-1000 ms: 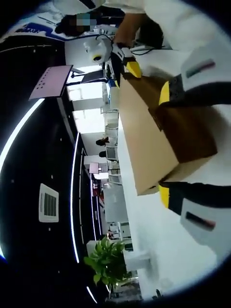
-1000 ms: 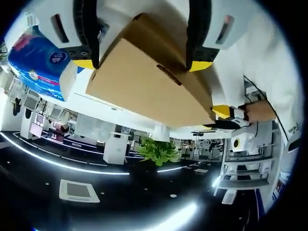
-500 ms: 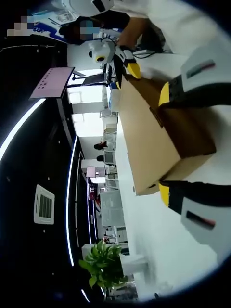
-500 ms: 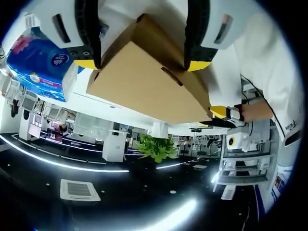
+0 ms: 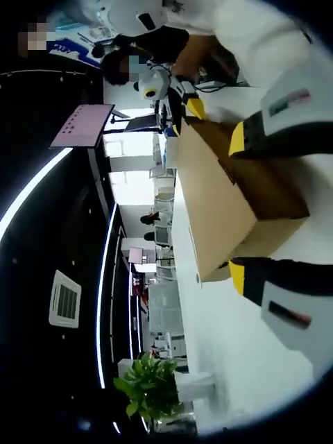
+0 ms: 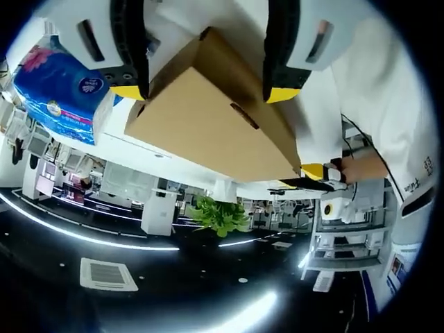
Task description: Operate the shoe box by opening the lid, removing the specified soft item, and placing it in the target area until the item is outside and the box remains undamaged.
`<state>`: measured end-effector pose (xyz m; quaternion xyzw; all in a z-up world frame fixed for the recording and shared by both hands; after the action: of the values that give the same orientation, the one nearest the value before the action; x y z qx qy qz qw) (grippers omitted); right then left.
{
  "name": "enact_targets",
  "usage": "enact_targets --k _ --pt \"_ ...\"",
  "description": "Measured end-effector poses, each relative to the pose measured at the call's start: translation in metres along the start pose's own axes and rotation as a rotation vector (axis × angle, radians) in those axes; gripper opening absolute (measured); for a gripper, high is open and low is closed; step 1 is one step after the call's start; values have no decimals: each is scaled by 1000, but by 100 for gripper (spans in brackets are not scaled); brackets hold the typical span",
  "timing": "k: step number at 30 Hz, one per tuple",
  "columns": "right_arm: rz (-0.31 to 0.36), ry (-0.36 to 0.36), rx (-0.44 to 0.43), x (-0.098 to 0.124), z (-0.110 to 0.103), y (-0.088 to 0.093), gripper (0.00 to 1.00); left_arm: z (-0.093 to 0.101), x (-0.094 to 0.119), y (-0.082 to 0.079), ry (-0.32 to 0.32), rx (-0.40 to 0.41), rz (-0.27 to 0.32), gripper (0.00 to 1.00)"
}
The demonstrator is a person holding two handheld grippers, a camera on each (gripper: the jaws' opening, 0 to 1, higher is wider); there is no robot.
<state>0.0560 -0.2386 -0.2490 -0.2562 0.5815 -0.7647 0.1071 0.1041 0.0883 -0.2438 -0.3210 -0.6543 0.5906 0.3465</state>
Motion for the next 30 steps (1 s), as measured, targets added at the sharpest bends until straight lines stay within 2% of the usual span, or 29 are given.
enact_targets --k 2,5,6,8,11,13,16,17,18,20,21,22,23,24,25,26,28,30 --pt "10 0 -1 4 1 -2 67 -2 4 -3 -5 7 2 59" --pt "116 -12 -69 12 2 -18 64 -5 3 -9 5 40 14 57" --pt "120 -10 -70 14 4 -20 65 -5 2 -10 14 73 11 55" --pt "135 -31 -90 19 6 -26 65 -3 0 -15 26 75 42 56" --pt "213 -38 -128 21 14 -42 64 1 -4 -22 38 33 35 64" --pt "267 -6 -147 23 23 -52 63 -2 -9 -27 14 -12 0 65" --pt "384 79 -194 22 42 -72 60 -3 -15 -37 6 -23 14 64" --pt "394 101 -202 20 47 -75 60 -4 -17 -41 11 -5 34 64" --pt "389 92 -200 17 48 -78 61 -4 -19 -44 16 21 47 64" --pt "384 99 -184 13 47 -83 62 -5 -21 -47 35 73 51 61" --pt "379 115 -163 12 47 -83 63 -3 -21 -46 61 82 25 56" --pt "370 127 -130 12 47 -84 65 -4 -17 -45 56 79 -1 52" --pt "354 141 -106 11 47 -83 67 -4 -14 -46 44 58 8 52" --pt "334 142 -92 10 46 -82 69 -7 -10 -46 38 -11 -11 54" --pt "332 134 -104 9 46 -82 69 -9 -8 -43 50 -23 -76 59" --pt "330 131 -106 9 46 -82 69 -10 -7 -43 47 -24 -90 62" --pt "309 121 -94 7 47 -83 69 -19 -2 -50 -7 -18 -65 62" --pt "301 151 -60 5 51 -85 70 -24 2 -56 -37 19 -34 59"
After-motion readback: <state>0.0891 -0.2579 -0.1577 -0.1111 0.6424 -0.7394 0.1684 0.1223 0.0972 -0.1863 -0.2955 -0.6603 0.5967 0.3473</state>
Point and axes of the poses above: the point that each gripper's makers call its tool centre point, and the gripper's own axes: x roughly backward along the fingers, z roughly to its right, y roughly out of its underside, the point moved 7 cm from there along x, roughly backward along the fingers, and after that the axes turned 4 degrees about y, right-handed, at the moved point
